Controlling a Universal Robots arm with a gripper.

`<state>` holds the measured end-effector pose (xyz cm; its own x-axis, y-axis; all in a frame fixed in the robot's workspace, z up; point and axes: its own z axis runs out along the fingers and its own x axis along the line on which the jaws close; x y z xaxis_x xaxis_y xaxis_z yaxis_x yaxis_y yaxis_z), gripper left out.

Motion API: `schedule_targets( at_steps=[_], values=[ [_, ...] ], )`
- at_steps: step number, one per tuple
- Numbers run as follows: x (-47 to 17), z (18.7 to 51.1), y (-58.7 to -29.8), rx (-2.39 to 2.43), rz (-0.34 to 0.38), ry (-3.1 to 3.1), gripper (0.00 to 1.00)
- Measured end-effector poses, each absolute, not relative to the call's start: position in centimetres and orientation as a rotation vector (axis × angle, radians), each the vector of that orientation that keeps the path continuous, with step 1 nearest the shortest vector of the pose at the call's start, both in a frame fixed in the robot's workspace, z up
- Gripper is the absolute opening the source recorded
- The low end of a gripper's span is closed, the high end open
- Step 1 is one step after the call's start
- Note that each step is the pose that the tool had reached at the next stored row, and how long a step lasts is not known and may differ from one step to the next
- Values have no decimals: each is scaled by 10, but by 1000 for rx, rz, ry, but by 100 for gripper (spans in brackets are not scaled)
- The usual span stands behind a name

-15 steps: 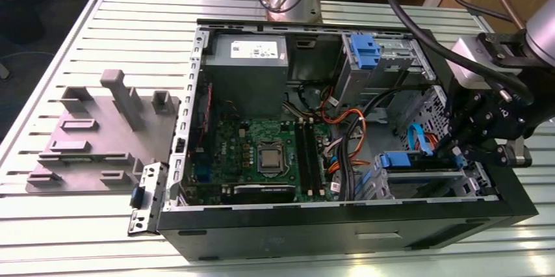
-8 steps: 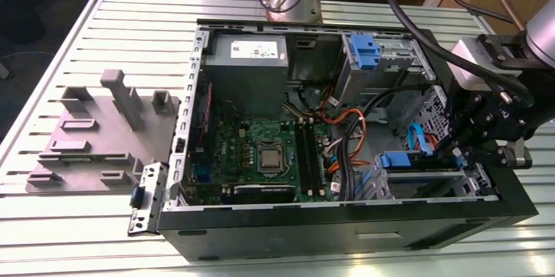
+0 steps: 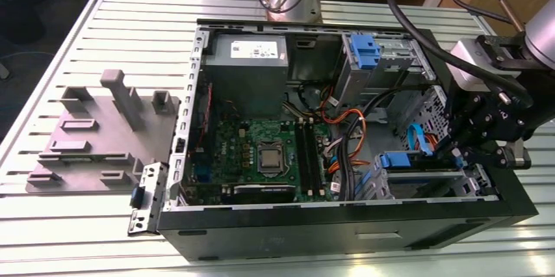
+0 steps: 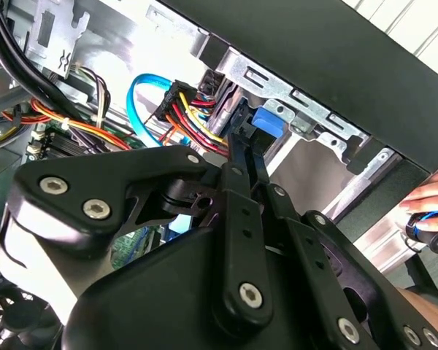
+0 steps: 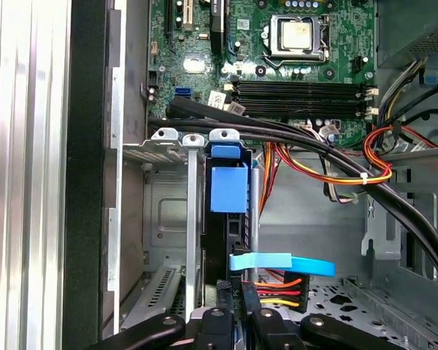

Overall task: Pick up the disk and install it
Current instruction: 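Insert the second disk wire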

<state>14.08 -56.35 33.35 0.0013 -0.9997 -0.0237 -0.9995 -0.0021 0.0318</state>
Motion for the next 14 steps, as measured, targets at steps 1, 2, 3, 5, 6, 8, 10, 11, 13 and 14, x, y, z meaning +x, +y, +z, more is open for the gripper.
schedule_targets(
  at_steps=[1,2,3,5,6,8,10,11,13,14],
  values=[
    [141,333,-564,2219,-62,-2215,16],
    [141,333,-563,2219,-62,-2215,16],
    [141,333,-564,2219,-62,-2215,16],
    [141,334,-564,2219,-62,-2215,16],
    [141,334,-563,2219,-63,-2216,16],
    [141,336,-564,2219,-62,-2215,16],
    [141,336,-564,2217,-62,-2217,16],
    [141,336,-564,2214,-62,-2220,16],
    [141,336,-564,2211,-62,-2223,16],
    [141,336,-564,2211,-62,-2223,16]
  ],
)
